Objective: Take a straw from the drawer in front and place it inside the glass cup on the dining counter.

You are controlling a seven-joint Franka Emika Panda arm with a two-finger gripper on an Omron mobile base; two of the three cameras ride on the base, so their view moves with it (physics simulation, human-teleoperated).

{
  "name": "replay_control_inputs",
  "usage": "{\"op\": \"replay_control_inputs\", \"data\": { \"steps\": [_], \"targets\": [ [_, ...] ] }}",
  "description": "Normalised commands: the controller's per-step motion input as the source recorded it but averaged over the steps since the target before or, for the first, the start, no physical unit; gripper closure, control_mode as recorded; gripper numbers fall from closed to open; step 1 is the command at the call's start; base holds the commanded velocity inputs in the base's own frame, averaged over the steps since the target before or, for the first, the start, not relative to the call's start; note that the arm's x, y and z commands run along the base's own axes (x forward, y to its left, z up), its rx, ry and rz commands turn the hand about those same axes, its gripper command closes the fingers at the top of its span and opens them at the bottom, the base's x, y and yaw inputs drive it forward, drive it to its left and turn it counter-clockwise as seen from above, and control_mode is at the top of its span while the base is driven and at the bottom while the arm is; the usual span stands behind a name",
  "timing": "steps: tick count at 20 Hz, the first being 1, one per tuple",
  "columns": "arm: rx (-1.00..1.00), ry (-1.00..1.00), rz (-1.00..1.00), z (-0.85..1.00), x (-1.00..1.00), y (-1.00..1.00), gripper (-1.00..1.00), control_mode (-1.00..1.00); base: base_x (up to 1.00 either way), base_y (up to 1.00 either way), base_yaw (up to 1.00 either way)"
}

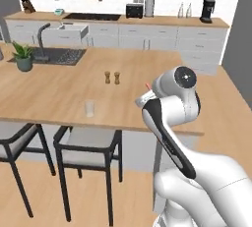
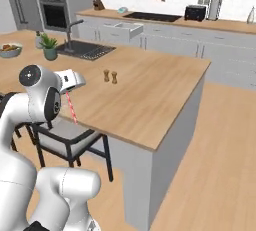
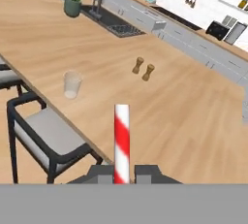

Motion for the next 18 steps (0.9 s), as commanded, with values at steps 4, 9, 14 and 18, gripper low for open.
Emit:
{"op": "replay_control_inputs", "data": {
  "steps": [4, 9, 14, 18],
  "targets": [
    [0.0, 0.0, 0.0, 0.0, 0.0, 0.0, 1.0, 1.0, 0.0, 0.94, -0.53],
    [0.0, 0.0, 0.0, 0.0, 0.0, 0.0, 1.0, 1.0, -0.01, 0.85, -0.55],
    [0.0, 0.0, 0.0, 0.0, 0.0, 0.0, 1.0, 1.0, -0.01, 0.69, -0.52],
    [0.0, 0.0, 0.0, 0.0, 0.0, 0.0, 1.0, 1.0, 0.0, 0.66, -0.49]
  ]
}}
